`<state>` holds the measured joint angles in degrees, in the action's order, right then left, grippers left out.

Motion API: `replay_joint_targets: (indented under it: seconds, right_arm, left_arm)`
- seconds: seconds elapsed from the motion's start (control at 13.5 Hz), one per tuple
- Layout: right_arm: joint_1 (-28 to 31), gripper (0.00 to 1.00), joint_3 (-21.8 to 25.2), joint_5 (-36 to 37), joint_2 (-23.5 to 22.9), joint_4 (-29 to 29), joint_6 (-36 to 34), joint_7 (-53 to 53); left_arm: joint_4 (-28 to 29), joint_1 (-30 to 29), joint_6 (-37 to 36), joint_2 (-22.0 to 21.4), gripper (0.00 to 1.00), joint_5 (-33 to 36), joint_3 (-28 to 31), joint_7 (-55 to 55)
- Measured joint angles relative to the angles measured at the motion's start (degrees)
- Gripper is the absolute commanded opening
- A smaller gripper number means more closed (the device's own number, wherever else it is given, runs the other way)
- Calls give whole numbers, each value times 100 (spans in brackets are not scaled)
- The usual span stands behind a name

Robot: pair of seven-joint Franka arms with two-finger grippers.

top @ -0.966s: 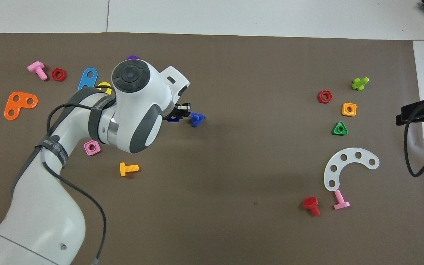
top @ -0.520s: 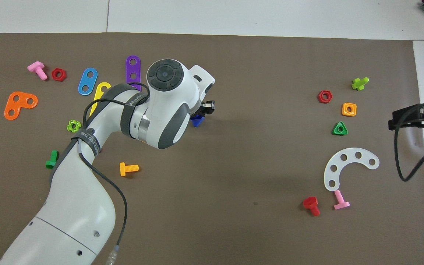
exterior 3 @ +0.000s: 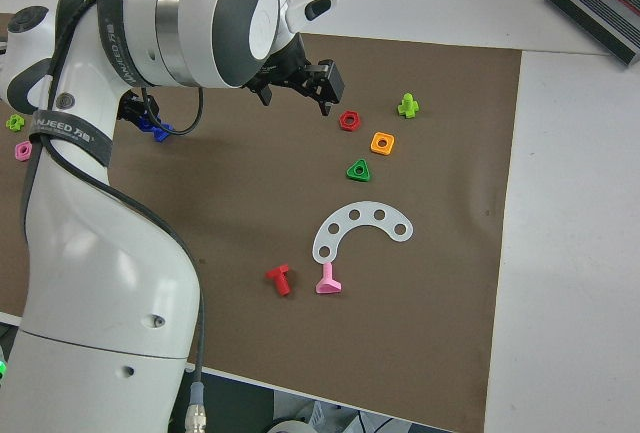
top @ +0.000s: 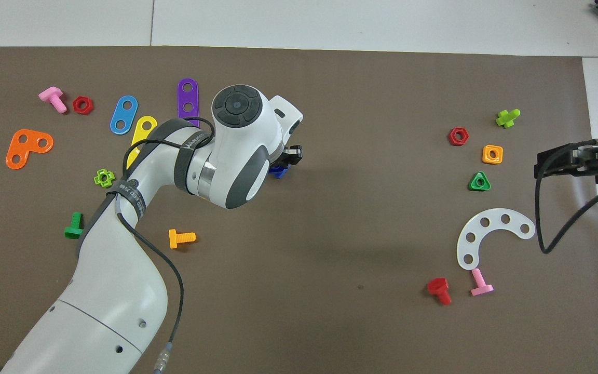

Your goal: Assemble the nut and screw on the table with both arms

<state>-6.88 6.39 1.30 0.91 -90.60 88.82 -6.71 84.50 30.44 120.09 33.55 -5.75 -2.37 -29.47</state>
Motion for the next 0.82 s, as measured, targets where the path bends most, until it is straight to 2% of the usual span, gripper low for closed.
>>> replay_joint_targets:
  seconds: [0.07,0.22,0.3,0.37,0.67,0.82]
  right_arm:
    - [0,100,2,0,0,0,1,-18]
    - [1,100,3,0,0,0,3,-28]
    - [1,100,3,0,1,0,3,-28]
    - [1,100,3,0,2,0,3,-28]
    - [3,100,8,0,3,0,3,-28]
    - [5,100,11,0,4,0,3,-28]
  left_arm:
    - [0,27,-1,8,36,0,-1,-3]
    - [0,86,-2,50,70,1,5,-18]
    - [0,98,-1,69,95,1,5,-21]
    - [0,100,2,84,100,1,6,-21]
    - [-35,96,-35,91,100,2,46,-25]
    - [-285,11,-484,85,100,2,182,-28]
